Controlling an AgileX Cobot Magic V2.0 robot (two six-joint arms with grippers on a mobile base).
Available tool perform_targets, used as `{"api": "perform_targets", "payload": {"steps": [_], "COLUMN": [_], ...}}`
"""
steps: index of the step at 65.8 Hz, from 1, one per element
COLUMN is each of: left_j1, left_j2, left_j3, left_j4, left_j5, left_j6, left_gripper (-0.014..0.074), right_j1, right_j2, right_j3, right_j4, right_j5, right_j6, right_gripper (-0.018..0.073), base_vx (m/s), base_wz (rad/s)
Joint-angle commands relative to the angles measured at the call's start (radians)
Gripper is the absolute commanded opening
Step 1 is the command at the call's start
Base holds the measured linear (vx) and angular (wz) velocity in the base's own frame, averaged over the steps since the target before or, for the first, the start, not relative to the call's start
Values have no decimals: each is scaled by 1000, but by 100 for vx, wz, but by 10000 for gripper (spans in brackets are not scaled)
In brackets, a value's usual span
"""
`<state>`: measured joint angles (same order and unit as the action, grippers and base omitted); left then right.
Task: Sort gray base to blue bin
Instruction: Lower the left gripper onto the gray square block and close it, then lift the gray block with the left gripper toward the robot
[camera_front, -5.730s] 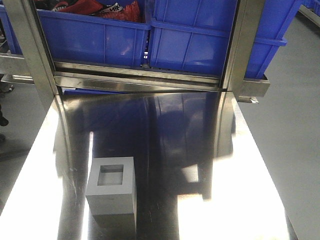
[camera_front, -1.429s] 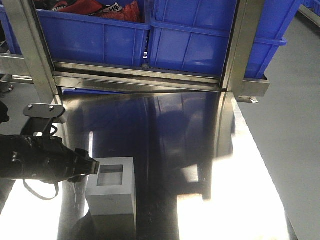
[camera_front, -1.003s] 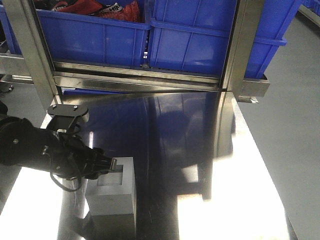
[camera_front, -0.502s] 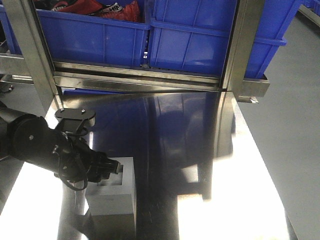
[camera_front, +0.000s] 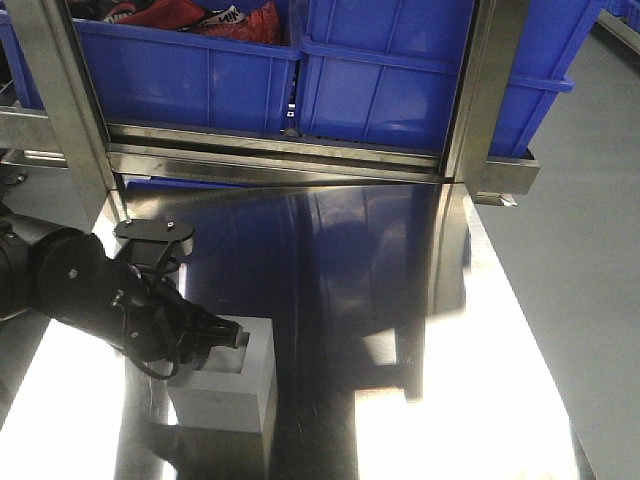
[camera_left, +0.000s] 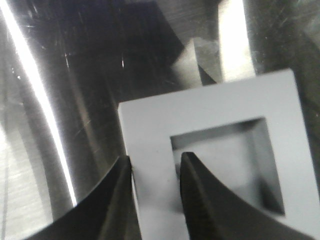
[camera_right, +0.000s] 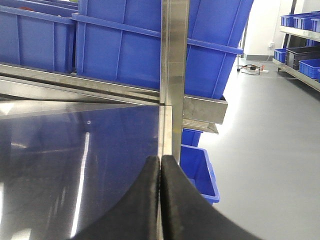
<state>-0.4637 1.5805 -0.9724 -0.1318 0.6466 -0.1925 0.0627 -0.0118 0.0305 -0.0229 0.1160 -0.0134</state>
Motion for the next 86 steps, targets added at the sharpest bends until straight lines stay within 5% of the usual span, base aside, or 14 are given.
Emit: {"api": "perform_targets", "payload": {"steps": [1, 13, 27, 59, 86], "left_j1": [-9, -9, -9, -9, -9], "left_j2": [-5, -6, -50, -375, -804], "left_j3": [-19, -19, -19, 21, 393], "left_j4": [-3, -3, 25, 52, 87], "left_j5": [-12, -24, -45, -201, -537], "left_j6": [-6, -6, -6, 7, 9], "left_gripper": [202, 174, -8, -6, -6], "right_j1": [0, 0, 0, 0, 0], "right_j2": [-11, -11, -11, -11, -11], "right_j3": [14, 14, 14, 14, 14], "right_j4": [-10, -10, -10, -10, -10], "right_j5": [-77, -77, -77, -77, -77], "right_j6": [-5, -5, -5, -5, -5], "right_gripper": [-9, -9, -9, -9, -9], "base_vx": [0, 0, 0, 0, 0], "base_wz": [0, 0, 0, 0, 0]}}
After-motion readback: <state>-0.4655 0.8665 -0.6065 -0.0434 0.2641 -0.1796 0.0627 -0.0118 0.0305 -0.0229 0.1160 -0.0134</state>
